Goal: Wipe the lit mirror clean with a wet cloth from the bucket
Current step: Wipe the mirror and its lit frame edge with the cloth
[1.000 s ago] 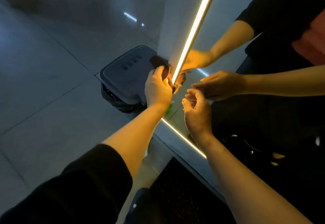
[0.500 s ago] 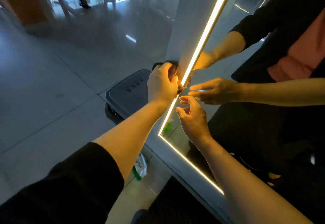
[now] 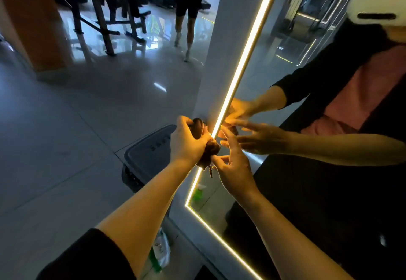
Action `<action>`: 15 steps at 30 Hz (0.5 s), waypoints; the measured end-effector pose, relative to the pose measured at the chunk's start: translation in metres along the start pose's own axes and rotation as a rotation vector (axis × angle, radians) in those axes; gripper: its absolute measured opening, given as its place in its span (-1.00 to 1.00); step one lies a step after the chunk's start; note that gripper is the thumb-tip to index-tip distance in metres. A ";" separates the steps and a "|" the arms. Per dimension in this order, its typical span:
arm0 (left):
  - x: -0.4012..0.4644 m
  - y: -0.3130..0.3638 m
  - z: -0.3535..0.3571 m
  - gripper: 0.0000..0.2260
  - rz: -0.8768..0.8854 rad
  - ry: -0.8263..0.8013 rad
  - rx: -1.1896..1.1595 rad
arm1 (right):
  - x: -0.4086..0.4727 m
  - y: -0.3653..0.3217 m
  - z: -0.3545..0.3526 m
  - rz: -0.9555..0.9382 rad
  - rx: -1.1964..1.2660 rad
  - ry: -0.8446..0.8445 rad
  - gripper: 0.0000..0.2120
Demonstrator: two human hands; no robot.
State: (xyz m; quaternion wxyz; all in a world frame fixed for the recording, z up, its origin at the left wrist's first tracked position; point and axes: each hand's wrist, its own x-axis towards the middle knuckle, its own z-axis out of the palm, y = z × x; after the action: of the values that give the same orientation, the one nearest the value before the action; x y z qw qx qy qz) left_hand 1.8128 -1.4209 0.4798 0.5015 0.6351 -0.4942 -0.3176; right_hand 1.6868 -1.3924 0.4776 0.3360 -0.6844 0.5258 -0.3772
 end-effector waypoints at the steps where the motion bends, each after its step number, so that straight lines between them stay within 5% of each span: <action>1: -0.006 0.002 -0.001 -0.64 0.009 -0.019 -0.076 | -0.002 -0.001 0.002 -0.056 0.058 -0.013 -0.34; 4: -0.021 0.010 -0.002 -0.96 -0.039 -0.123 -0.335 | -0.002 -0.002 0.009 -0.152 0.145 0.048 -0.39; 7: -0.015 0.014 -0.009 -0.75 -0.051 -0.074 -0.364 | 0.000 -0.013 0.008 -0.171 0.007 0.294 -0.56; 11: 0.005 0.018 -0.015 -0.73 -0.061 -0.054 -0.371 | 0.014 -0.020 0.006 -0.486 -0.345 0.582 -0.62; 15: 0.010 0.028 -0.012 -0.70 -0.032 -0.039 -0.396 | 0.021 0.006 0.016 -0.419 -0.709 0.200 -0.71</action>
State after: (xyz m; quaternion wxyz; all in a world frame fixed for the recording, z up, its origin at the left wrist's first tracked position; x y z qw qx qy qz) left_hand 1.8185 -1.4266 0.5109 0.6018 0.5256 -0.4215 -0.4288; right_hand 1.7015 -1.4137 0.4676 -0.0567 -0.8099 0.5023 -0.2977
